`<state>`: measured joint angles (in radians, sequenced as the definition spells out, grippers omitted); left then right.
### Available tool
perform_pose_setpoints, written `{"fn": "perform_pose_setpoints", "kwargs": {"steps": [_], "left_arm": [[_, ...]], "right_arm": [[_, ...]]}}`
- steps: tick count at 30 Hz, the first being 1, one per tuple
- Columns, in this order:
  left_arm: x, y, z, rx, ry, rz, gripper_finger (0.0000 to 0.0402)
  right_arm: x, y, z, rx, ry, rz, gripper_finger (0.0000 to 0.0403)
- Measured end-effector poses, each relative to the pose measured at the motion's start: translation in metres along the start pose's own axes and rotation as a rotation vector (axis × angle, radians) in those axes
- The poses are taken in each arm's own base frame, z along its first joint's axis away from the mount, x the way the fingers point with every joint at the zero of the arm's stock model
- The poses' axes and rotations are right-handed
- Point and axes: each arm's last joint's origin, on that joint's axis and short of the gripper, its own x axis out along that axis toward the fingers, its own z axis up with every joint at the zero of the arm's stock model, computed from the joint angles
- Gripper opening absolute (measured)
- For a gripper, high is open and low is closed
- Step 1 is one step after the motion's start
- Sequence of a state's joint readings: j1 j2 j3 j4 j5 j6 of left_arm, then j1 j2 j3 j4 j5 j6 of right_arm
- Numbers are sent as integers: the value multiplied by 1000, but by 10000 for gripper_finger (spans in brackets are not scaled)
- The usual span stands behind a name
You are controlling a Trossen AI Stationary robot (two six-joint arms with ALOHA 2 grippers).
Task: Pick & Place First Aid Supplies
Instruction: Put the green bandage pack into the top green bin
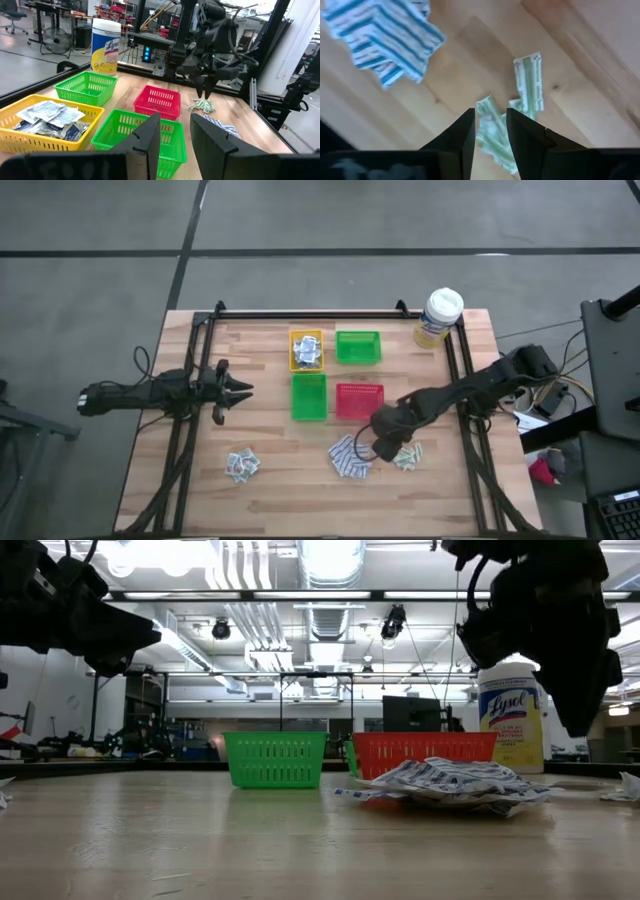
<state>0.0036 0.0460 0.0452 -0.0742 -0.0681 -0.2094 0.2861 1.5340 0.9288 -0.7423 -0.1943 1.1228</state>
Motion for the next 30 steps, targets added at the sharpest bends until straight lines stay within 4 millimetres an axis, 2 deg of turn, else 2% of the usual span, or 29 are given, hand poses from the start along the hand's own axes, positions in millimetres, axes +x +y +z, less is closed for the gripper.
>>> {"fn": "perform_pose_setpoints", "kwargs": {"steps": [9,19,22,30], "left_arm": [[0,0,0,0,0,0,108],[0,0,0,0,0,0,108],[0,0,0,0,0,0,108],[0,0,0,0,0,0,108]], "right_arm": [[28,3,2,-8,-12,-96,104],[43,1,6,2,-18,-153,94],[40,5,7,-8,-24,-137,90],[15,20,8,-34,-62,-71,90]]}}
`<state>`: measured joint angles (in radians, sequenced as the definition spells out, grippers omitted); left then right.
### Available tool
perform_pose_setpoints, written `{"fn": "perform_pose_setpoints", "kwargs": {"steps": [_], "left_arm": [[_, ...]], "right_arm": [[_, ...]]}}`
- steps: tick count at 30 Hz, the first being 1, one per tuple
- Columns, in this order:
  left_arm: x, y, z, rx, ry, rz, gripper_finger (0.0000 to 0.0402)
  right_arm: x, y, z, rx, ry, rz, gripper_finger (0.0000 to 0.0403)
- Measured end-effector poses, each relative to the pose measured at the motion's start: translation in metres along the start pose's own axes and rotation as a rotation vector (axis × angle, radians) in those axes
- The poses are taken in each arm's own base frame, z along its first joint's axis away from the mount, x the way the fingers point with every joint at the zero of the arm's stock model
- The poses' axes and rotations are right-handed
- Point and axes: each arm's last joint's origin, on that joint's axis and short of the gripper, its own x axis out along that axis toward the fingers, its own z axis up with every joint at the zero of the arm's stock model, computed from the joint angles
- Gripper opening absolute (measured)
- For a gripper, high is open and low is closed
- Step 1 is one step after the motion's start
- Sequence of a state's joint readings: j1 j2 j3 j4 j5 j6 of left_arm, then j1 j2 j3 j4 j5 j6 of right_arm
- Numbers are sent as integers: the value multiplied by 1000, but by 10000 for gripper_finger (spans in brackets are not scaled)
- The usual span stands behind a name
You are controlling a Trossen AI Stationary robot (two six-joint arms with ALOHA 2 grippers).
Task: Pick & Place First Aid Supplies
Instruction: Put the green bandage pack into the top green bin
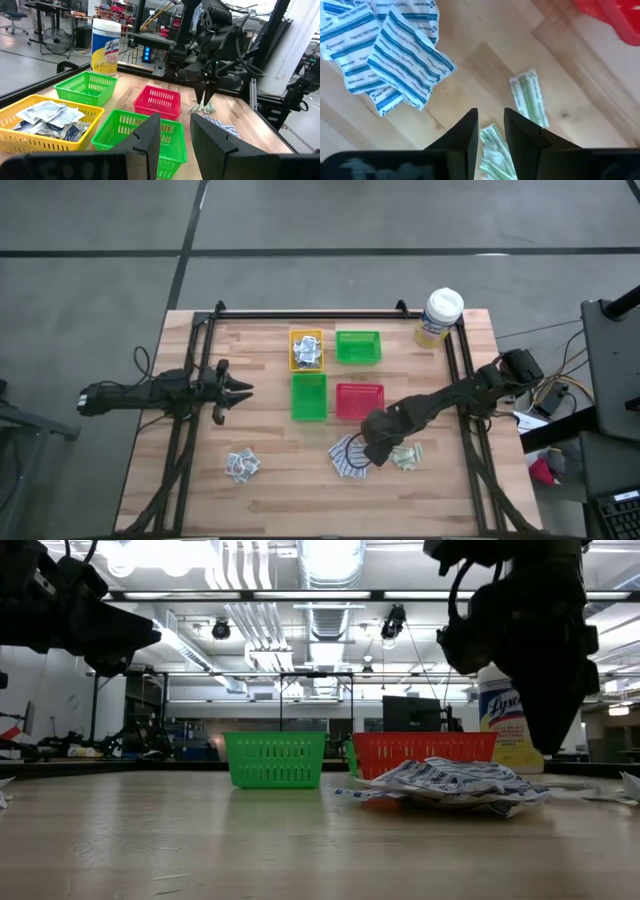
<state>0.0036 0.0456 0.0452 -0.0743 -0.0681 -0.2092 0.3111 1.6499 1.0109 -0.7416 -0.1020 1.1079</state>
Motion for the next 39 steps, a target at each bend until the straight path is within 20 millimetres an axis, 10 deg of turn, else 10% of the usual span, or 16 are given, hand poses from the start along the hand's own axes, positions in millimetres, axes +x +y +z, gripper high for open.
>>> {"fn": "perform_pose_setpoints", "kwargs": {"steps": [39], "left_arm": [[0,0,0,0,-1,0,108]], "right_arm": [[21,-16,-9,-22,-39,-82,86]]}}
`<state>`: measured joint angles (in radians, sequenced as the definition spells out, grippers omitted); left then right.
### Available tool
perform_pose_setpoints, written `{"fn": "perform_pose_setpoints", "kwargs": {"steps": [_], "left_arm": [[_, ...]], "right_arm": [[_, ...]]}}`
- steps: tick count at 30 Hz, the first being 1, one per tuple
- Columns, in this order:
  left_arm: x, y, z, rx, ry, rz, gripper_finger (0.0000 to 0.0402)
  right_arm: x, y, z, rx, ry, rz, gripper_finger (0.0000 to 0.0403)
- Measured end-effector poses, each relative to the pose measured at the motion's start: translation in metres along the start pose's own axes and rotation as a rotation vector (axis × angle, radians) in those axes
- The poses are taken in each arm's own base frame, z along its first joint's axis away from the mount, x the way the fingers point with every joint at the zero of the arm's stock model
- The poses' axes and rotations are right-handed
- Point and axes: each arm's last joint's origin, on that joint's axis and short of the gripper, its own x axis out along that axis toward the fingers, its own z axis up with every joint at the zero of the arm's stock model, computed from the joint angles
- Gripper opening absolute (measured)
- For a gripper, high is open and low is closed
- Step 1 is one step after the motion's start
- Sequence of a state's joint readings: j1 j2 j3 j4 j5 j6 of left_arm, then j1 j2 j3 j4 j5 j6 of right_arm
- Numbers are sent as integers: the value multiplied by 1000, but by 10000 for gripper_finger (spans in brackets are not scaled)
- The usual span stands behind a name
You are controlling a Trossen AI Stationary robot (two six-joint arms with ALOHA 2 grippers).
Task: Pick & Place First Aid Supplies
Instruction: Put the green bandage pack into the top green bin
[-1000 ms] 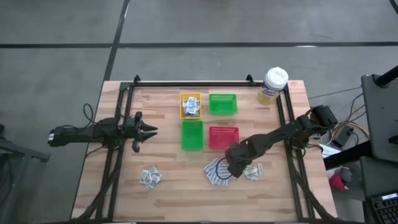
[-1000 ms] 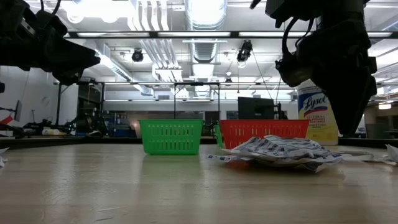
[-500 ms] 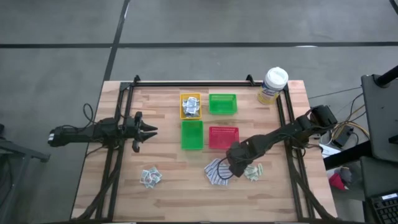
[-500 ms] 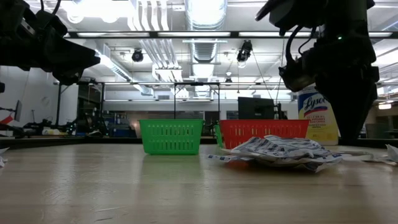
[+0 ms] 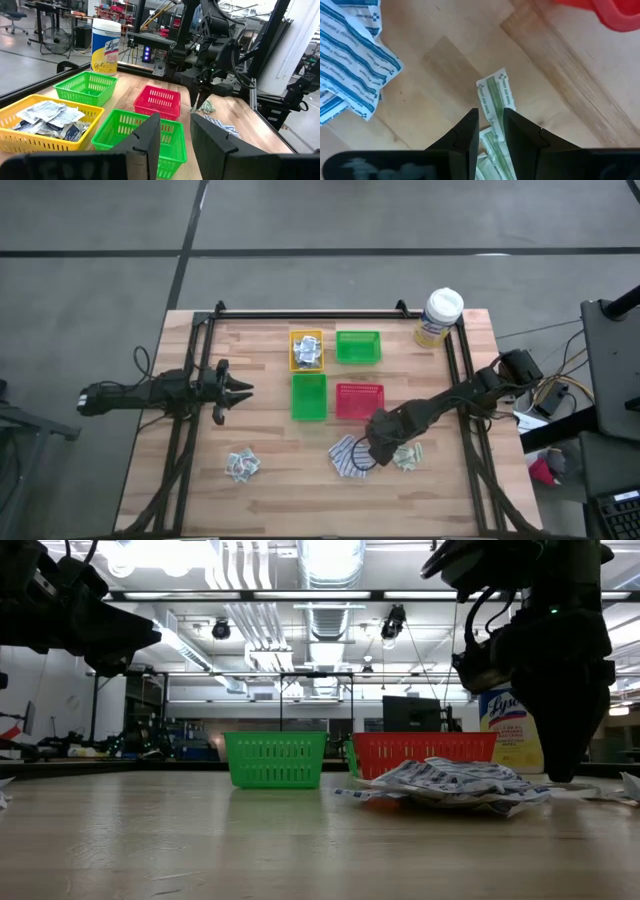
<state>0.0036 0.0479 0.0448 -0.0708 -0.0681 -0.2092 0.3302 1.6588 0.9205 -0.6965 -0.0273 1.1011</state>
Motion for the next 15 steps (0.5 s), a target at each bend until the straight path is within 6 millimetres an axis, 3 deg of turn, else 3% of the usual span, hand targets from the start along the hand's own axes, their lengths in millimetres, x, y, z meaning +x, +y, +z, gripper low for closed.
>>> {"fn": "perform_pose_setpoints", "kwargs": {"steps": [15], "left_arm": [[0,0,0,0,-1,0,108]], "right_arm": [[22,1,1,26,45,-50,84]]}}
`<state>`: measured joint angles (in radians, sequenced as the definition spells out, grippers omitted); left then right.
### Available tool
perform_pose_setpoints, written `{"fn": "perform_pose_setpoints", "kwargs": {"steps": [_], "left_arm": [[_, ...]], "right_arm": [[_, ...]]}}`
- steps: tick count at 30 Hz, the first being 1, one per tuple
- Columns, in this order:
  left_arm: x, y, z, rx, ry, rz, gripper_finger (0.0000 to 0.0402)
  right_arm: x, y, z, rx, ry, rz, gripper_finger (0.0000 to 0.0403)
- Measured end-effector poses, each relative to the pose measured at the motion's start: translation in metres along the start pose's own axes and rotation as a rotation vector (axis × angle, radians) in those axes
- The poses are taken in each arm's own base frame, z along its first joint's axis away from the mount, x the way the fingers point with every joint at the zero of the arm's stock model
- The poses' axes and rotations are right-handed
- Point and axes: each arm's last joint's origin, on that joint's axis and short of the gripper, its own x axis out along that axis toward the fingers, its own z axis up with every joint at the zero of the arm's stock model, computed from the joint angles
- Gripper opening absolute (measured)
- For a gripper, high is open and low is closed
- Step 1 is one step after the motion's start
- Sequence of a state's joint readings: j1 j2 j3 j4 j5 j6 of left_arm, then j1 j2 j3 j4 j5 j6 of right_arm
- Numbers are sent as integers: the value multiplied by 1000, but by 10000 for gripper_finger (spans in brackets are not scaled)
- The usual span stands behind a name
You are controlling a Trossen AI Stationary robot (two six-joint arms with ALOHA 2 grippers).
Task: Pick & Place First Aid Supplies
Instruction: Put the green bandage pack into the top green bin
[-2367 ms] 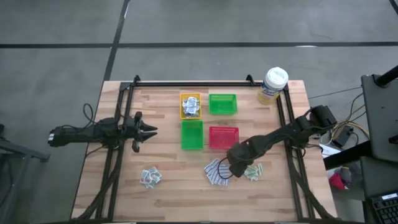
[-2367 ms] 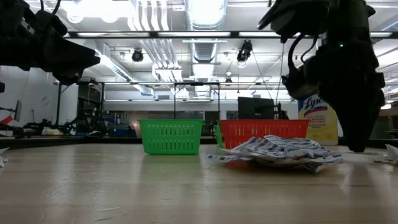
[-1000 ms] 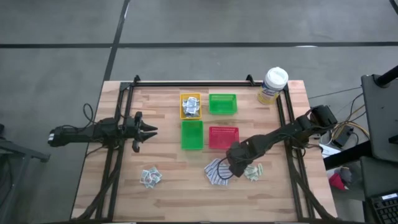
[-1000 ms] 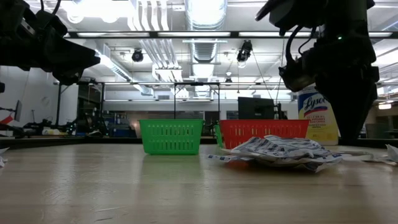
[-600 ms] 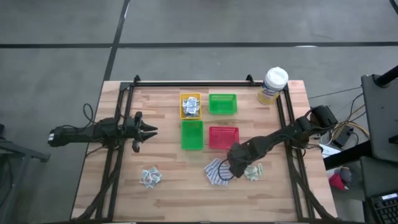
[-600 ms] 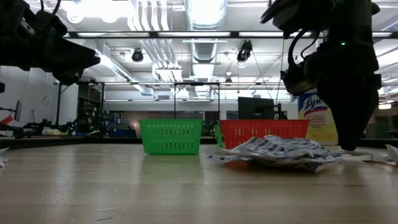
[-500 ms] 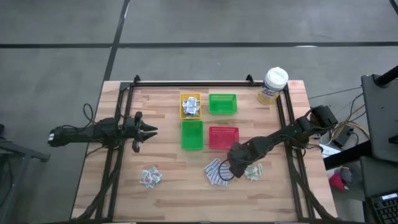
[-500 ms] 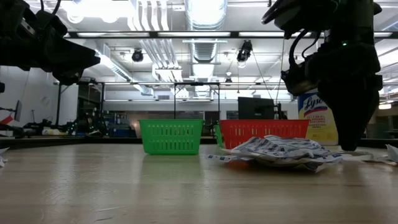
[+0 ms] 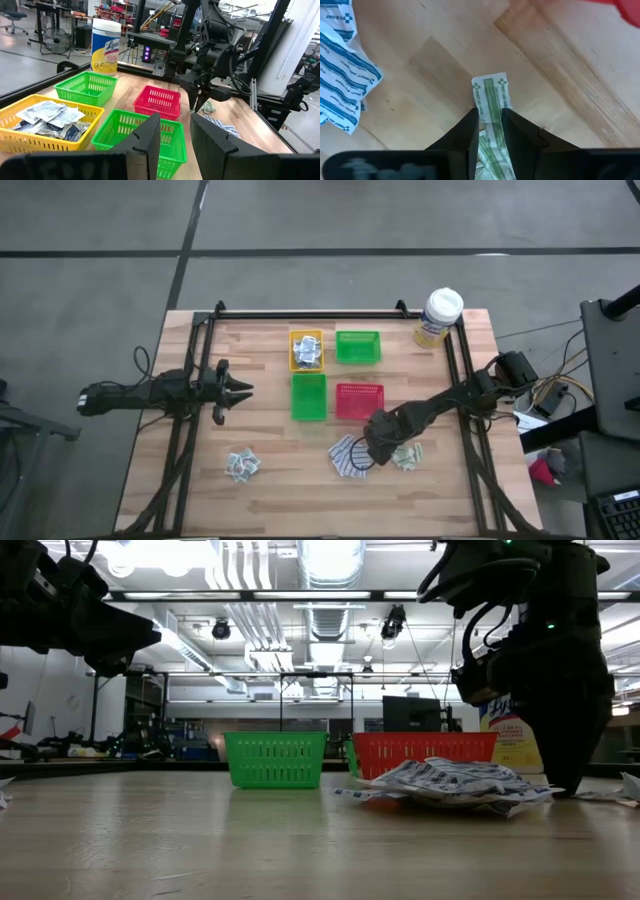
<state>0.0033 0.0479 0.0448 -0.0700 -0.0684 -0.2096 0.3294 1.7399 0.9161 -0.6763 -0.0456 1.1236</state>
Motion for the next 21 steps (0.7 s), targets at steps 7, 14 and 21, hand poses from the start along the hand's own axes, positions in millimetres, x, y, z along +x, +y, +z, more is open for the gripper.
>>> {"fn": "perform_pose_setpoints", "kwargs": {"steps": [7,14,21], "left_arm": [[0,0,0,0,0,0,108],[0,0,0,0,-1,0,108],[0,0,0,0,-1,0,108]], "right_arm": [[0,0,0,7,0,3,60],[0,0,0,11,3,4,32],[-21,-3,-3,-12,-27,76,27]]}}
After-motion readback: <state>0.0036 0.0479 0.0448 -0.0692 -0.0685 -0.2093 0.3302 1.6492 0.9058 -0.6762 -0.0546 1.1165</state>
